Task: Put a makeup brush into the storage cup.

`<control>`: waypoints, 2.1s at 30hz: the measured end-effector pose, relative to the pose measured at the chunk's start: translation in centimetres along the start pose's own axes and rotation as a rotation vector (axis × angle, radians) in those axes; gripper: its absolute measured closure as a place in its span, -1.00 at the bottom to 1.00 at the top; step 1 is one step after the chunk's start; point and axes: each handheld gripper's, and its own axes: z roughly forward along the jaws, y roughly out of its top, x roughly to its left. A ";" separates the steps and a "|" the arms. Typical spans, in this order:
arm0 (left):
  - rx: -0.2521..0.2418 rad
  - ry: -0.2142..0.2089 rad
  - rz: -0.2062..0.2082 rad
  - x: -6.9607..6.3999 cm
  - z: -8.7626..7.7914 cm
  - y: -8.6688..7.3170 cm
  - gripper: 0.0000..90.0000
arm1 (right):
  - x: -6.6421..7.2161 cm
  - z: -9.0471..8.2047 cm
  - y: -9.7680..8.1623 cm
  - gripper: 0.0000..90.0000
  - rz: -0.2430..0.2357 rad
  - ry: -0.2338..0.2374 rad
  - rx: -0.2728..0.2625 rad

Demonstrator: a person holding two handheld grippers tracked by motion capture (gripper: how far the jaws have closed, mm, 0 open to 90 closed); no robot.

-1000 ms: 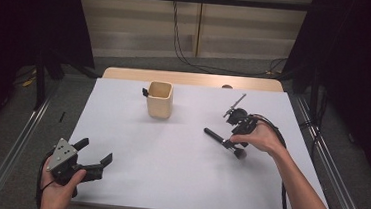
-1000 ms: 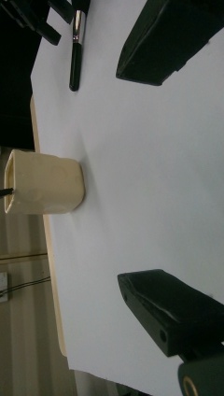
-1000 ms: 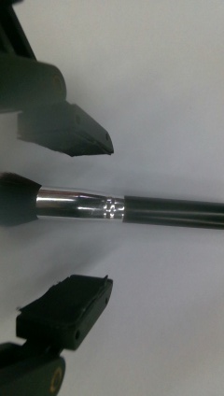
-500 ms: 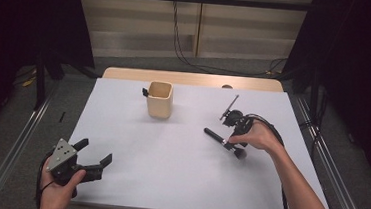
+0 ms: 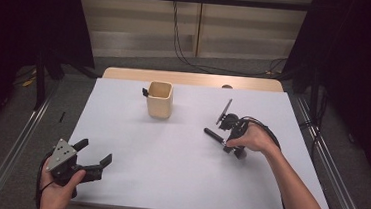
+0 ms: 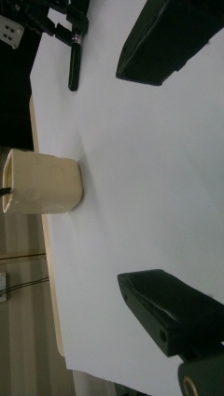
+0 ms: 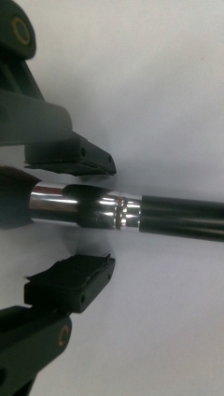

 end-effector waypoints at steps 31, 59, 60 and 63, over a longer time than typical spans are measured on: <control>0.013 -0.002 0.006 -0.1 0.2 -0.1 -0.92 | -0.7 -1.1 -1.4 0.59 0.082 0.044 -0.075; 0.007 -0.008 -0.001 -0.1 -0.1 0.1 -0.92 | -0.3 -3.4 -5.4 0.59 0.175 0.036 -0.473; 0.002 -0.009 -0.002 -0.1 0.0 0.1 -0.92 | -0.3 -3.4 -5.5 0.59 0.181 0.035 -0.488; 0.002 -0.009 0.001 -0.1 -0.1 0.1 -0.92 | -0.1 -3.4 -6.0 0.59 0.185 0.022 -0.530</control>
